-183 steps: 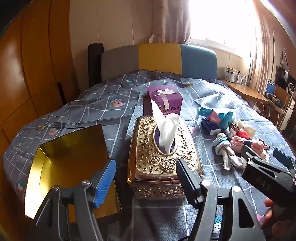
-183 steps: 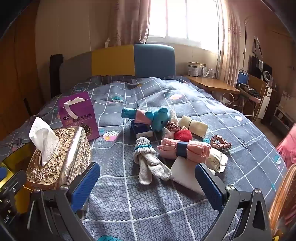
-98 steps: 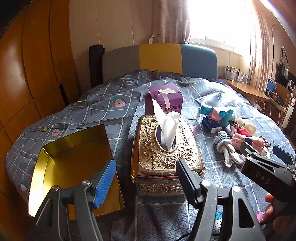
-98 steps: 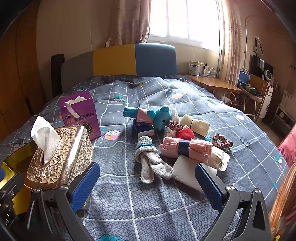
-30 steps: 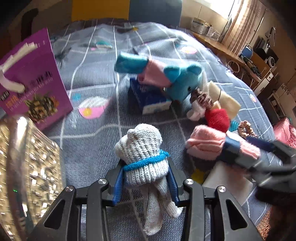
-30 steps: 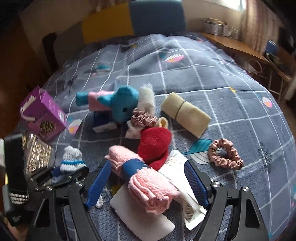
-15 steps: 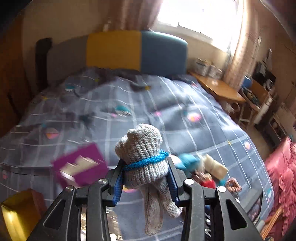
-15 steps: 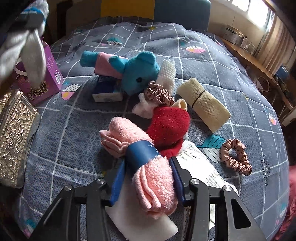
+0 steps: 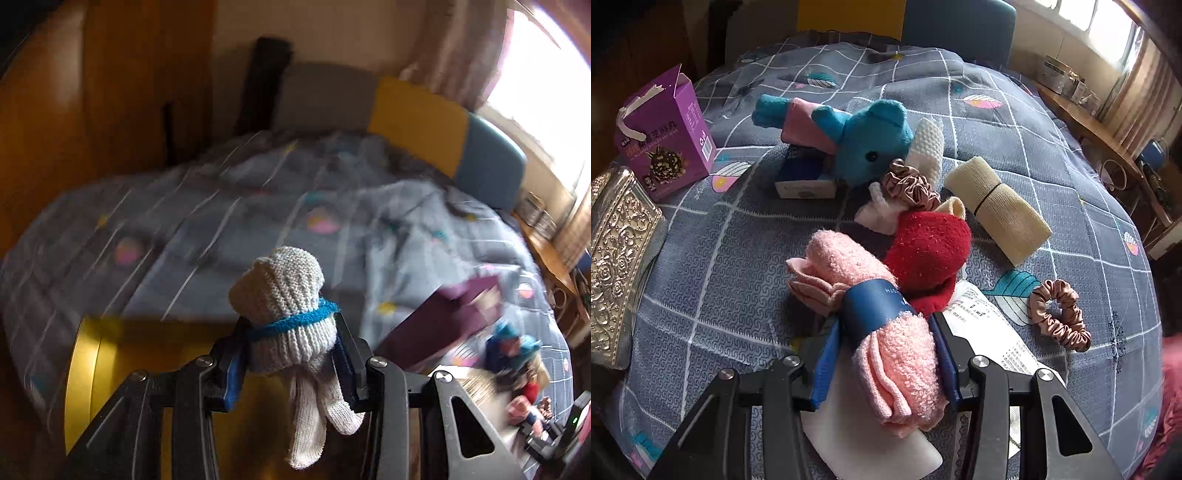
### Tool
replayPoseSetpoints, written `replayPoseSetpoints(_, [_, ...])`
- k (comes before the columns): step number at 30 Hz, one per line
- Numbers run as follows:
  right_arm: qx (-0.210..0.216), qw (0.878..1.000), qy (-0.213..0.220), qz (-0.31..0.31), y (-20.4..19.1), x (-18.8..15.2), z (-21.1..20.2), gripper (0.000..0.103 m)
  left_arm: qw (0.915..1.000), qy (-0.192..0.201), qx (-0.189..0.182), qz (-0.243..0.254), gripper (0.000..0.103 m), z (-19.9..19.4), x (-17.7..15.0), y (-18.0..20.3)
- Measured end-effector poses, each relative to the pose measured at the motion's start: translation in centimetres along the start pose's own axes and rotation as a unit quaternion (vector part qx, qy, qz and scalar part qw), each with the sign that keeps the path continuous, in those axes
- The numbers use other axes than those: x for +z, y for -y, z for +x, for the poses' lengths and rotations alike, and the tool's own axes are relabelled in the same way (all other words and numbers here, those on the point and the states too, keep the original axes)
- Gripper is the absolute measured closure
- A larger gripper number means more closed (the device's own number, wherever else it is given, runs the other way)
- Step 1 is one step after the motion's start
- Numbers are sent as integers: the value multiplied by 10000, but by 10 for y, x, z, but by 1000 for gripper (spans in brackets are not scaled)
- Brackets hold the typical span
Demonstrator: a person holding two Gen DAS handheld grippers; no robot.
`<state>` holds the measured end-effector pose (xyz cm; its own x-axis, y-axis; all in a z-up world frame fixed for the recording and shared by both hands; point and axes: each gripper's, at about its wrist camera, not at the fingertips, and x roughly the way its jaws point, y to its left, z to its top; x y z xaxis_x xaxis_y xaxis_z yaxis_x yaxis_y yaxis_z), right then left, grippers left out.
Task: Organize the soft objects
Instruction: 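Carry the white glove to the gold tray and release it with the left gripper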
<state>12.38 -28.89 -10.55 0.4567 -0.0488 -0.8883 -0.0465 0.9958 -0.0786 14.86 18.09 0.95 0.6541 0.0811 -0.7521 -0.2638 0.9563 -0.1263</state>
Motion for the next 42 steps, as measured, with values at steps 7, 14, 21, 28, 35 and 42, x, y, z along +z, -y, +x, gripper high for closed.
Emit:
replayPoseSetpoints(7, [-182,9996,28,-220,-8,-4,2,55,9976,-636,-17,-263,58,21,-78,-42])
replayPoseSetpoints(14, [-399,9986,39,-341,-20,-7,2,55,9971,-662,-382,4,25,18,-116,-27])
replayPoseSetpoints(21, [-342,9994,12,-20,-17,-5,-6,61,9984,-384,-310,262,25,-7,-119,-19])
replayPoseSetpoints(28, [8,9985,24,539,-9,3,-23,62,9981,-156,-262,531,25,-33,-125,-14])
replayPoseSetpoints(35, [17,9974,129,715,-9,19,-30,62,9978,-29,-229,625,25,-50,-131,-9])
replayPoseSetpoints(42, [94,9940,253,1062,-13,46,-35,62,9971,16,-275,714,25,-59,-133,-8])
